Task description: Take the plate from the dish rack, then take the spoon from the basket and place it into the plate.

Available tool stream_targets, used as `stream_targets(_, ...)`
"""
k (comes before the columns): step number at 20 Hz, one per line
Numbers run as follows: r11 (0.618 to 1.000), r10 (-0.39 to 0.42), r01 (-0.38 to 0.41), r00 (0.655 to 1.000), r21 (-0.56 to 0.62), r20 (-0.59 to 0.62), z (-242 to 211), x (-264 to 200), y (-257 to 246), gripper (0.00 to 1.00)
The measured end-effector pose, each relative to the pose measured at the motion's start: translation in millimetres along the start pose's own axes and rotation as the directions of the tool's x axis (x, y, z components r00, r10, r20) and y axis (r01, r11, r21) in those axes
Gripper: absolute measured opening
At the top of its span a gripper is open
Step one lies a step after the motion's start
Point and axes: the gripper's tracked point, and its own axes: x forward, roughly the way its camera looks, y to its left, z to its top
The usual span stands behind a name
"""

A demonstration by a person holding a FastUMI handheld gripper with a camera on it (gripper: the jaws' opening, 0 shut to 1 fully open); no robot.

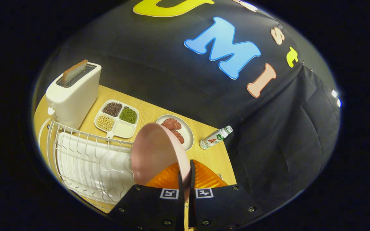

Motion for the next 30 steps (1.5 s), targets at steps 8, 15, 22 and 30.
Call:
stream_targets(8,0.995,0.078,-0.083,0.993,0.055,0.087,6.9,-21.1,-24.9,0.05)
stream_targets(15,0.955,0.172,-0.200,0.975,0.220,0.140,-10.9,-28.0,-135.0,0.05)
stream_targets(22,0.895,0.273,-0.314,0.947,0.318,0.166,-56.5,-31.0,-210.1,0.05)
stream_targets(30,0.794,0.441,-0.476,0.879,0.379,0.179,-132.6,-26.7,-221.5,0.05)
